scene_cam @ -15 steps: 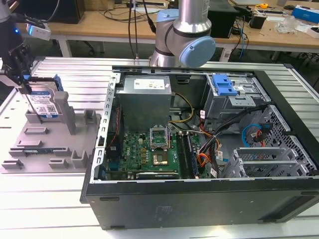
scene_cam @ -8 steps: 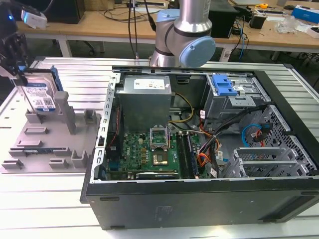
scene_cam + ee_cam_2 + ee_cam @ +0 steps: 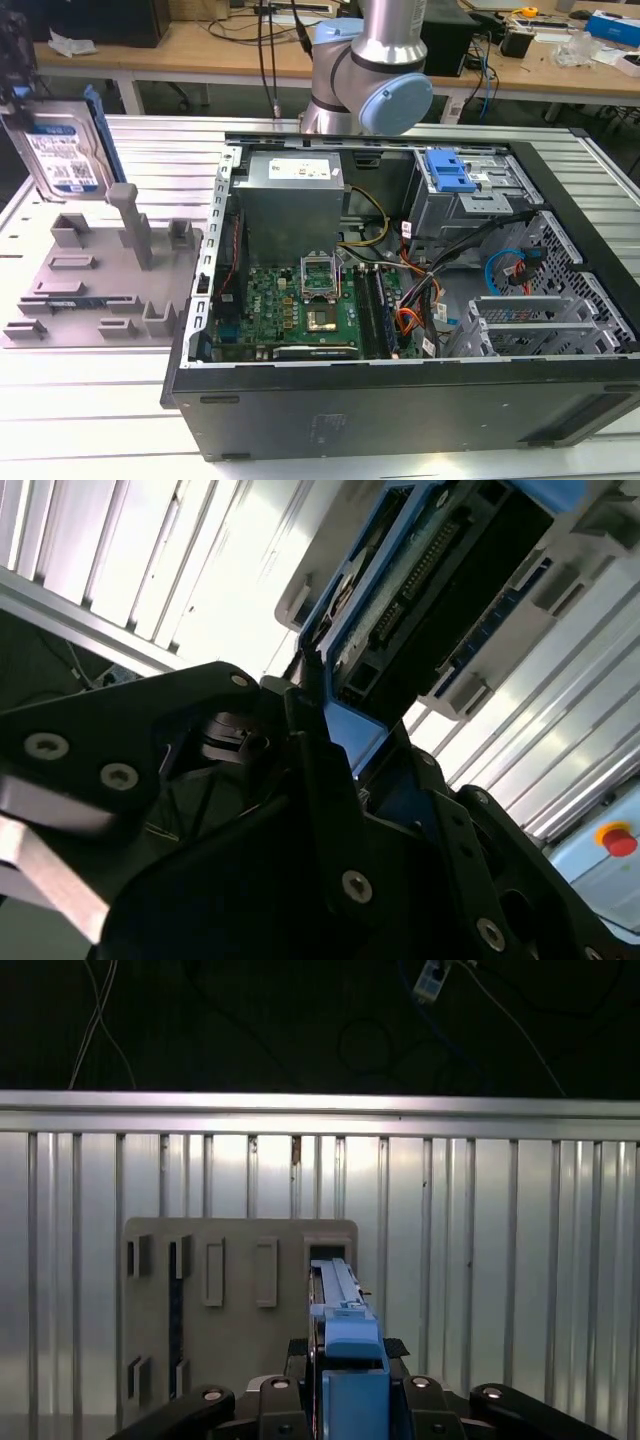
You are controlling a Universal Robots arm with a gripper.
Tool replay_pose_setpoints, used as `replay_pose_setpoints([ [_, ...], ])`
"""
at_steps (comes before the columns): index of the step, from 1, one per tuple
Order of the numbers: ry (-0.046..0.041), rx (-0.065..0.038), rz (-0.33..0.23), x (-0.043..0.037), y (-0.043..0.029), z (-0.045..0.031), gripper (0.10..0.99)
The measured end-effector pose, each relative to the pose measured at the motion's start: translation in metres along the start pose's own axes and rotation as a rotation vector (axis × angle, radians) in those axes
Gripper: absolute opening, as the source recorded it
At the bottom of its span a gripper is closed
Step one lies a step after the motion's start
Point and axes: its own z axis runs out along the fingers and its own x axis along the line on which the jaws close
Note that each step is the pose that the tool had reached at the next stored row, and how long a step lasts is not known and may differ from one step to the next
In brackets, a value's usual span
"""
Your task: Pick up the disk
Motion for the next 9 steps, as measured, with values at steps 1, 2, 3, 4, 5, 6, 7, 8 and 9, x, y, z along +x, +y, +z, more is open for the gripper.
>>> replay_pose_setpoints([
  [1, 0.0000, 0.000, 0.000, 0.0000, 0.0000, -0.0053, 0.369],
  [2, 0.0000, 0.000, 0.000, 0.0000, 0.0000, -0.0095, 0.369],
  [3, 0.0000, 0.000, 0.000, 0.0001, 0.0000, -0.0142, 0.369],
  [4, 0.0000, 0.000, 0.000, 0.0001, -0.0001, -0.0245, 0.369],
  [5, 0.0000, 0.000, 0.000, 0.0001, -0.0001, -0.0295, 0.369],
  [6, 0.0000, 0.000, 0.000, 0.0001, -0.0002, -0.0343, 0.369],
  [7, 0.0000, 0.000, 0.000, 0.0002, -0.0004, -0.0422, 0.369],
  [8, 0.0000, 0.000, 0.000, 0.0002, -0.0007, -0.0499, 0.369],
  [9, 0.0000, 0.000, 0.000, 0.0002, -0.0008, -0.0539, 0.369],
])
